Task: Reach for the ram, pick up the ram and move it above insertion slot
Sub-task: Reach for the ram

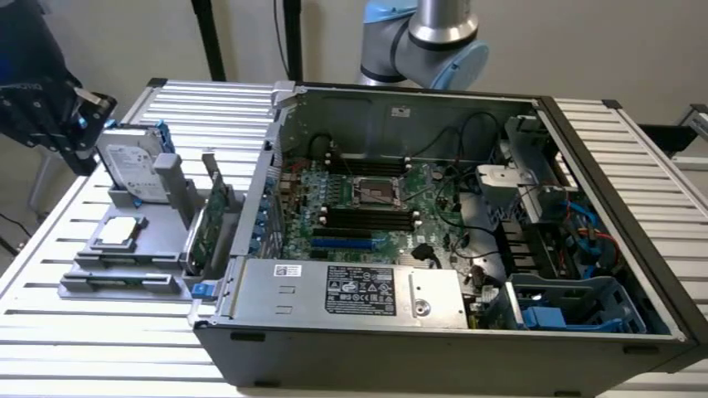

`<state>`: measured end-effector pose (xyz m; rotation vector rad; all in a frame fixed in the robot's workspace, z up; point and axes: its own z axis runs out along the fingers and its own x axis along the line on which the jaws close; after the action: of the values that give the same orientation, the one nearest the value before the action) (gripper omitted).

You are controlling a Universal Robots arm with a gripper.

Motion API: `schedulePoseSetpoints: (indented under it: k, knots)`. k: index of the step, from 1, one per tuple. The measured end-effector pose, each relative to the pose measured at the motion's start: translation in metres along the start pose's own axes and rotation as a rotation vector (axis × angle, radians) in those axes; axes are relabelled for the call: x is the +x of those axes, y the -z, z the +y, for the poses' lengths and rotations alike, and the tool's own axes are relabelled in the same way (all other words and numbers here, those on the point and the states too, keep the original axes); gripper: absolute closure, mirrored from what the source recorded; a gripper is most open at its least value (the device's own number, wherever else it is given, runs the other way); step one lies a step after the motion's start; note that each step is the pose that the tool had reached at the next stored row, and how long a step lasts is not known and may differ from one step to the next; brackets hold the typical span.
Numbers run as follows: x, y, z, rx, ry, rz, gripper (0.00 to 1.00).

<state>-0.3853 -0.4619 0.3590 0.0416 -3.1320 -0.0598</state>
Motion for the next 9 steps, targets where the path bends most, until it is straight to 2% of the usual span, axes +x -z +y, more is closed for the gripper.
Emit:
schedulePoseSetpoints:
  k: [9]
  knots:
    - [0.004, 0.0017, -0.0134, 0.0008, 0.013, -0.0010, 0.89]
